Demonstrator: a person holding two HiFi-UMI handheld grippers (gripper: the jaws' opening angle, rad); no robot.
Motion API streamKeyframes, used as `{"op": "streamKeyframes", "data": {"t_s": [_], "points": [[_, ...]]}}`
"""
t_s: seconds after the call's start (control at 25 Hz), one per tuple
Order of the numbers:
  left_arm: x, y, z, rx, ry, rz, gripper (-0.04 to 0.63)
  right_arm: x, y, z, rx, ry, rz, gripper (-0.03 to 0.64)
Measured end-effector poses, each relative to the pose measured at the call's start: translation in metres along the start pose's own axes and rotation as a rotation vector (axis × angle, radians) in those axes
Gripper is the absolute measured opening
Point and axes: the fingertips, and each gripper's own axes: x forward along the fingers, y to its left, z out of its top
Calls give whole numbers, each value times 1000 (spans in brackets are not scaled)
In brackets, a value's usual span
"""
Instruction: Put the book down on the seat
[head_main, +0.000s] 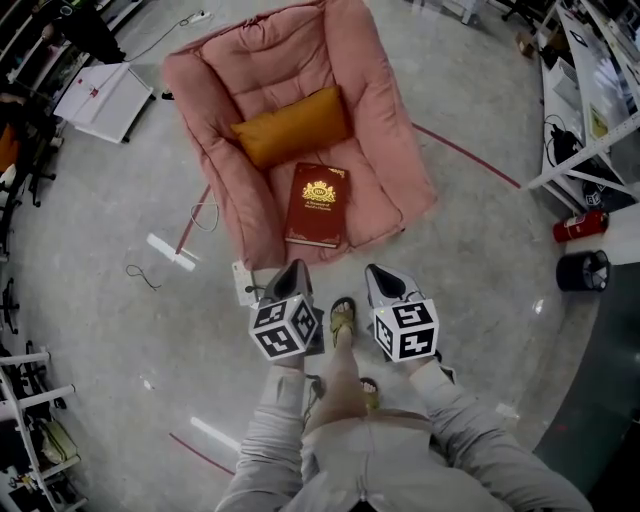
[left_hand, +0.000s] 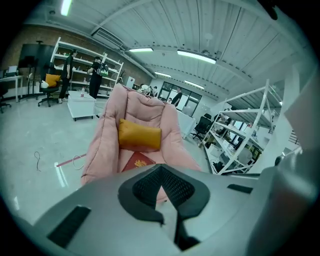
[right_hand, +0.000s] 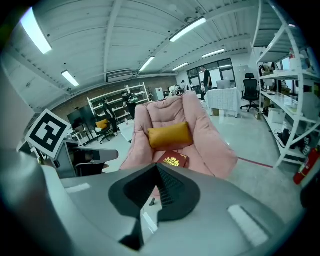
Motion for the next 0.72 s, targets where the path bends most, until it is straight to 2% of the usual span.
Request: {"op": "streamKeyframes", "data": {"t_s": [0.2, 0.72], "points": [[-32, -3, -12, 5, 10, 12, 5, -19, 11, -9, -17, -1, 7, -2], [-83, -19, -47, 27, 21, -23, 5, -63, 39, -28, -81, -21, 32, -2]]}}
